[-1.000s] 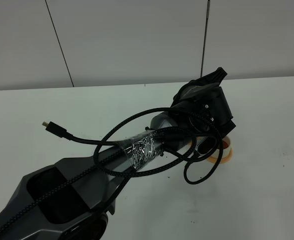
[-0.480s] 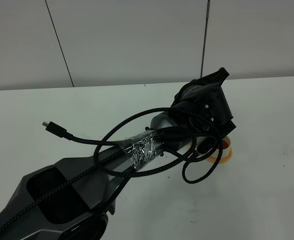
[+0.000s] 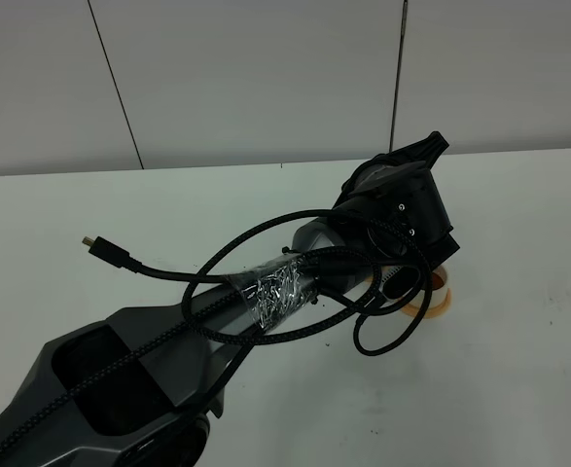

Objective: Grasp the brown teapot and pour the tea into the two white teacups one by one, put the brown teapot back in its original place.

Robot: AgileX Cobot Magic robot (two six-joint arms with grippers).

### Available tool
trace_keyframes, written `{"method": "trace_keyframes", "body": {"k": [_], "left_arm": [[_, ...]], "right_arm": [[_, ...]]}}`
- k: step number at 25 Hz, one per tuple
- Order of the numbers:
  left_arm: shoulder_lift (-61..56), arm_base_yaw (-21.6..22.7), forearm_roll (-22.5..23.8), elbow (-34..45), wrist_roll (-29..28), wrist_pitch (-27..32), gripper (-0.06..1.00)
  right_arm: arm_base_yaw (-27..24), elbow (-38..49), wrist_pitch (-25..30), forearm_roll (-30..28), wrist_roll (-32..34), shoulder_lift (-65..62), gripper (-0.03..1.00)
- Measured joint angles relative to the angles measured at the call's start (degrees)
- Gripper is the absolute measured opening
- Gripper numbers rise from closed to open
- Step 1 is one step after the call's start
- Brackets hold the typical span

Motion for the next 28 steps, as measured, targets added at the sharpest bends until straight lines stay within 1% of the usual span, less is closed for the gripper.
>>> {"method": "trace_keyframes", "body": {"k": [24,28], "left_arm": [[0.00,0.00,0.00,0.00,0.22,-0.59,0.17],[0.00,0.00,0.00,0.00,0.95,-1.37,0.17]], "right_arm": [[0.00,0.00,0.00,0.00,0.00,0.00,0.24],[0.00,0.00,0.00,0.00,0.00,0.00,0.24]]}}
